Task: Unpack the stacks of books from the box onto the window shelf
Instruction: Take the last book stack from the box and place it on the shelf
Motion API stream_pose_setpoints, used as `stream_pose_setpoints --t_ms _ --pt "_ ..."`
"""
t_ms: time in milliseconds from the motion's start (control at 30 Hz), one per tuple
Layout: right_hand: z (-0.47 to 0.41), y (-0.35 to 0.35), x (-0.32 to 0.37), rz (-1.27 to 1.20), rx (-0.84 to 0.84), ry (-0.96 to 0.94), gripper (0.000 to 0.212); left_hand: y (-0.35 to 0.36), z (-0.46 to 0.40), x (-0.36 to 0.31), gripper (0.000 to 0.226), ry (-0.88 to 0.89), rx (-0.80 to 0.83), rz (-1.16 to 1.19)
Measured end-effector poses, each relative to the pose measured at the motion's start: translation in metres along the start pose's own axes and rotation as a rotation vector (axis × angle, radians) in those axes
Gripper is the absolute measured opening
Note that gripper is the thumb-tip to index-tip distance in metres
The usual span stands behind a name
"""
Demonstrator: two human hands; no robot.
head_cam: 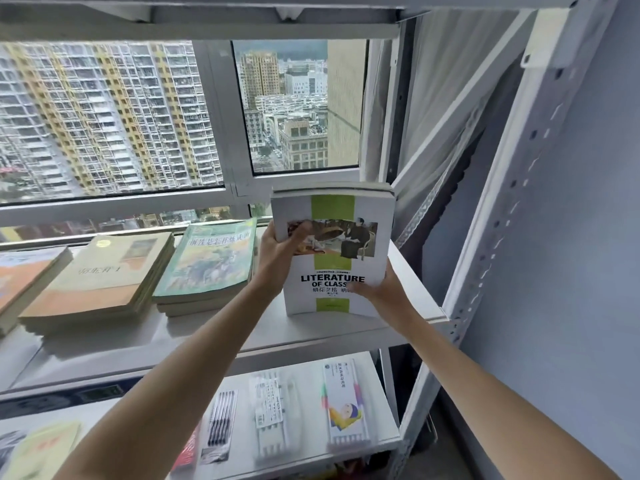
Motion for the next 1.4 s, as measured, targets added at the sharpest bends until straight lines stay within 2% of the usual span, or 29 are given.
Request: stream_pose_setpoints --t_ms 233,300,400,433,533,567,700,833,967,1067,1233,1333,1400 --pt "-0.005 0.001 -0.016 0.039 -0.006 0.027 0.071 0.004 -0.007 0.009 0.1 -0.015 0.024 0.006" --pt "-0.008 0.001 -0.012 0.038 0.004 0.03 0.069 0.004 -0.016 0.01 0.079 -0.025 0.014 -0.01" --pt "-0.023 0.005 0.001 0.068 0.037 0.034 0.068 0.004 -0.045 0.02 0.033 -0.091 -0.055 -0.085" --pt "-0.029 0.006 0.005 0.079 0.036 0.044 0.069 0.003 -0.056 0.026 0.031 -0.153 -0.08 -0.125" --pt "-0.049 0.012 0.014 0.11 0.003 0.104 0.069 0.0 -0.083 0.049 0.056 -0.482 -0.093 -0.196" --pt "-0.055 0.016 0.014 0.116 0.008 0.136 0.067 0.0 -0.092 0.056 0.056 -0.552 -0.088 -0.206" --pt "-0.079 0.027 0.009 0.185 0.023 0.217 0.059 0.001 -0.118 0.075 0.046 -0.643 -0.095 -0.241" --pt "-0.096 0.029 -0.002 0.319 0.056 0.247 0.055 0.004 -0.122 0.103 0.043 -0.729 -0.012 -0.282" --pt "-0.103 0.03 -0.013 0.401 0.054 0.333 0.07 0.007 -0.119 0.118 0.027 -0.718 0.035 -0.43" --pt "-0.103 0.028 -0.017 0.429 0.088 0.364 0.058 0.011 -0.12 0.122 0.02 -0.675 0.047 -0.506" --pt "-0.101 0.026 -0.016 0.481 0.075 0.361 0.048 0.007 -0.116 0.121 0.051 -0.664 0.11 -0.614" --pt "-0.102 0.024 -0.016 0.568 0.049 0.366 0.066 0.007 -0.116 0.111 0.052 -0.594 0.124 -0.707" --pt "-0.101 0.024 -0.01 0.698 0.016 0.314 0.071 0.007 -0.116 0.101 0.048 -0.525 0.11 -0.808"
Point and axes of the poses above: each hand's wrist, its own z-axis away from the middle knuckle, its own y-axis out of the palm, x = y × z, the point moved 5 cm from there along -z, towards the middle knuckle, and after that the axes turned 11 degrees about -x, right-handed, at the moved point
